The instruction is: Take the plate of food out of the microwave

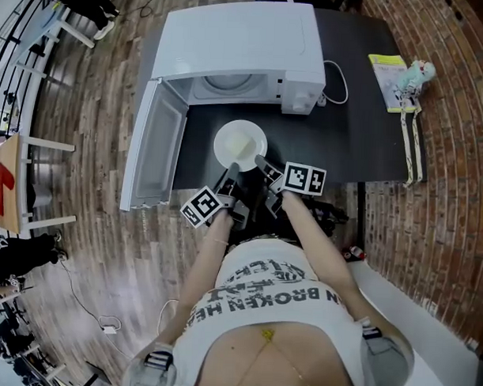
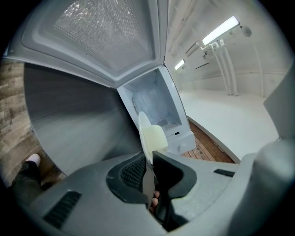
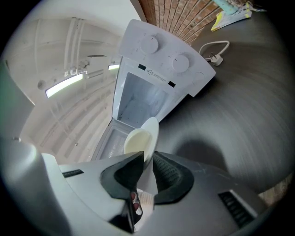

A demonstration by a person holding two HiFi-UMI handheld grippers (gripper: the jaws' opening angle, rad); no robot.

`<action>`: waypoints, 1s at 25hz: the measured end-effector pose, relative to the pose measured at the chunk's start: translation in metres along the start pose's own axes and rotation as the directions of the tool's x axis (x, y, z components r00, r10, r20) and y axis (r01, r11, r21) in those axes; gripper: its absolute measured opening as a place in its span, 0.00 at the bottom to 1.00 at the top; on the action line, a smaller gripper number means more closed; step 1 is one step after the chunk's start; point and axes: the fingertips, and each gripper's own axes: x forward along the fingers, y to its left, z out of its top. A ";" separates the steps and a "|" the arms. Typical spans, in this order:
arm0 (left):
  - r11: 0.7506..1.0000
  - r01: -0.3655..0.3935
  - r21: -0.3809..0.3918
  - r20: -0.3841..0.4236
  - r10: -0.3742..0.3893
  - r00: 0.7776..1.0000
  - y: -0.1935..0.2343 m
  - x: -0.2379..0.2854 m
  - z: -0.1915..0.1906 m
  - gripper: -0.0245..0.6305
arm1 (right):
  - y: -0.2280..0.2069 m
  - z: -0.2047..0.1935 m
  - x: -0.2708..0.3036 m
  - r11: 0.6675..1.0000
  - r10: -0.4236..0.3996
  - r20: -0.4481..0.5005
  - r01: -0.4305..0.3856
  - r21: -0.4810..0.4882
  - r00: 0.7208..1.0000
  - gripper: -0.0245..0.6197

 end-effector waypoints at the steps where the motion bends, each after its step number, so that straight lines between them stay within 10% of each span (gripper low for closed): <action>1: 1.000 0.002 -0.003 0.002 -0.002 1.000 0.001 -0.001 0.001 0.11 | 0.000 -0.001 0.001 1.000 0.000 0.001 0.000 0.000 1.000 0.13; 25: 1.000 0.018 0.001 -0.109 -0.017 0.994 0.025 -0.020 0.008 0.11 | 0.001 -0.033 0.014 0.998 -0.058 0.051 0.056 0.039 0.997 0.13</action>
